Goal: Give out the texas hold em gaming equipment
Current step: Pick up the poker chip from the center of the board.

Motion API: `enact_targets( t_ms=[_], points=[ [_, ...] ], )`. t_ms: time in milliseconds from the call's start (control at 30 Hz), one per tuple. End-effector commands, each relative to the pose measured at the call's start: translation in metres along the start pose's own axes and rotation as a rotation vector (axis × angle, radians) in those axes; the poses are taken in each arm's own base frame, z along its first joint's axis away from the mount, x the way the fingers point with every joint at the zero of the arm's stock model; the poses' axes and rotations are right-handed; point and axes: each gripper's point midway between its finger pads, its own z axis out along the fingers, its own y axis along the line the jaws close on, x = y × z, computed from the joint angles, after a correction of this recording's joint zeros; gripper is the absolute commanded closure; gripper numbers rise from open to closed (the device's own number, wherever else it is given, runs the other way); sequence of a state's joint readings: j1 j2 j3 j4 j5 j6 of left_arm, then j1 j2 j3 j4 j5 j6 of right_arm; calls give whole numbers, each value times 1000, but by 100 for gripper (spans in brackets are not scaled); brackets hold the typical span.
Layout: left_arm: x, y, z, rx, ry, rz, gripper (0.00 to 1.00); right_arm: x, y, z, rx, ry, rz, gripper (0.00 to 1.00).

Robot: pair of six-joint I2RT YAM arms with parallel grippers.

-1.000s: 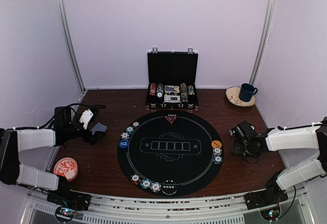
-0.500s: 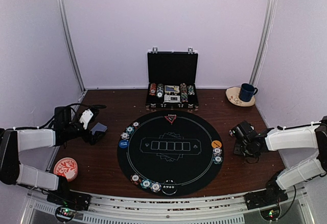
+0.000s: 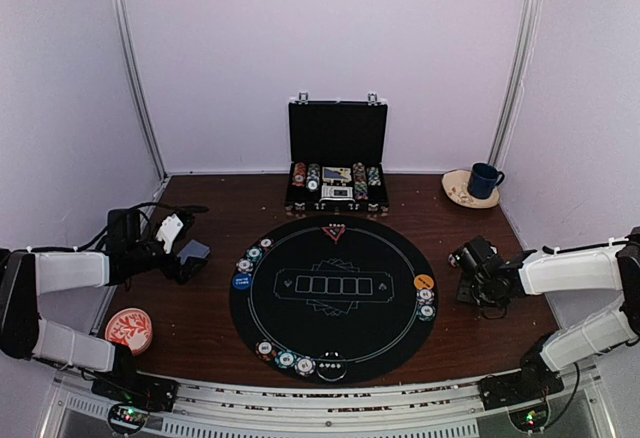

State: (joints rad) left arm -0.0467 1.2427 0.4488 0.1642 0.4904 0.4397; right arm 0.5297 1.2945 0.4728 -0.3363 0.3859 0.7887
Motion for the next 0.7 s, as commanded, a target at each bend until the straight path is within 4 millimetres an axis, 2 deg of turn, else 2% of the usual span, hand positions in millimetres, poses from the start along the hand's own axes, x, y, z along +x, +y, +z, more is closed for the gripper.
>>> enact_targets(
  t_ms=[0,367,533,667],
  points=[
    [-17,8,0,-19,-47,36,2,-11,-4,-5,20,-37,19,64],
    [-16,9,1,-21,-44,35,2,-27,8,-27,-40,-90,7,66],
    [-16,9,1,-22,-44,35,2,-23,30,-44,-111,-106,-49,66],
    [-16,9,1,-22,-42,33,2,-10,56,-65,-183,-116,-108,68]
  ],
)
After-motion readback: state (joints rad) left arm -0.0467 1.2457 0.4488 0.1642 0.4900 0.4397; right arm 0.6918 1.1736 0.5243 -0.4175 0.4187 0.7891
